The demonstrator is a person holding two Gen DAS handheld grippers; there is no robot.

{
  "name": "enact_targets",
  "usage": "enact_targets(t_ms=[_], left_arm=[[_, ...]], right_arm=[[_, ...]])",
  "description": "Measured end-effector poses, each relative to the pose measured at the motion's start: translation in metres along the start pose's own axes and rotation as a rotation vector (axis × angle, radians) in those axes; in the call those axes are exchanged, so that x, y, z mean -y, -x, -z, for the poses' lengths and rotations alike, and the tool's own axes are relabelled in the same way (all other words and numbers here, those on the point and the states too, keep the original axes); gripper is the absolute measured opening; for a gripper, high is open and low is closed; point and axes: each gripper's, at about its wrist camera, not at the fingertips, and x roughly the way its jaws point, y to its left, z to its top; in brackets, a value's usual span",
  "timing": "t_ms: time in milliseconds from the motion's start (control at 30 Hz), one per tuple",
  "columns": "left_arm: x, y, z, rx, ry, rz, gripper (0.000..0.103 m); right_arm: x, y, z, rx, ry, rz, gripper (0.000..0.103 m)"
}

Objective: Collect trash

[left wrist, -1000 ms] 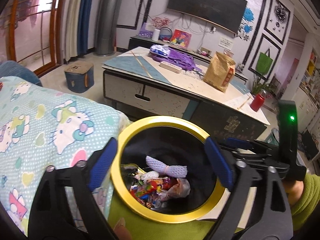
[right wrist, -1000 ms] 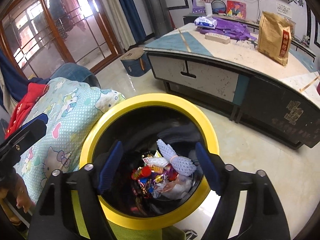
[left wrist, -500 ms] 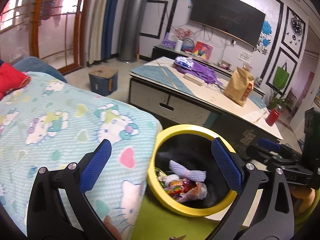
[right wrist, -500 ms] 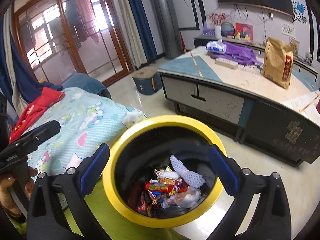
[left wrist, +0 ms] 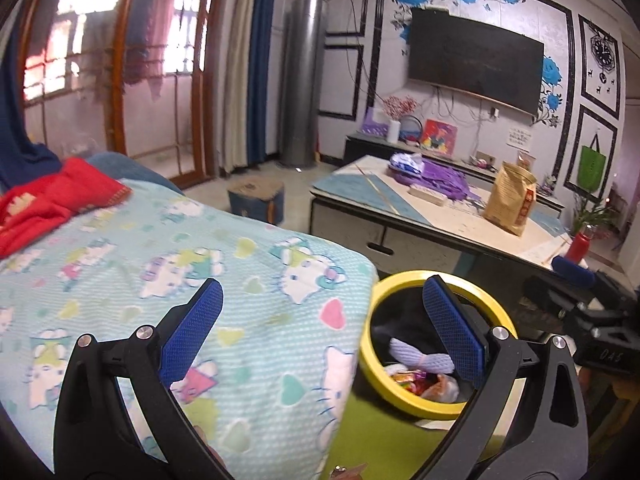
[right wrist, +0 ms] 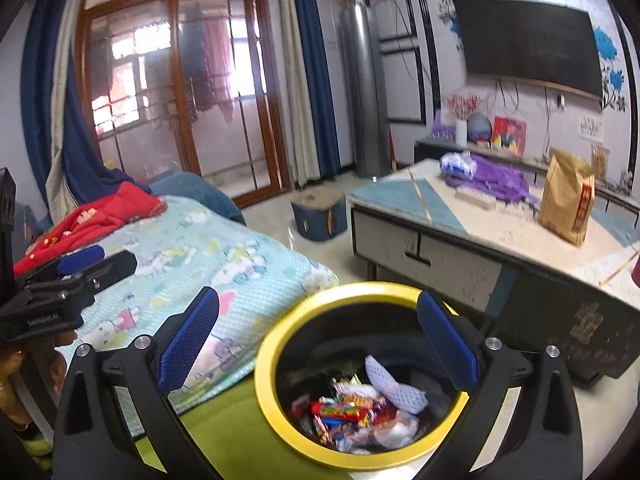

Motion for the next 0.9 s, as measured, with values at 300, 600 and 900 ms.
enact_targets(t_ms=[300,600,900], left_arm=[[-0.014,0.033,0.022,0.049,-0.011,-0.057,0.092],[-0.019,0.037,0.035,0.043,-0.005,-0.035,0.092],[-0.018,0.042,0.035,0.068,0.007,-0.031,0.092]], right_arm=[[-0.027,0.023,0.007,0.165,0.083,0.024,0.097],[-0.031,0.021,0.011,0.148,0.097,0.021,0.097],[-0.031,0.015,0.015,0.116,0.1,0.016,0.097]])
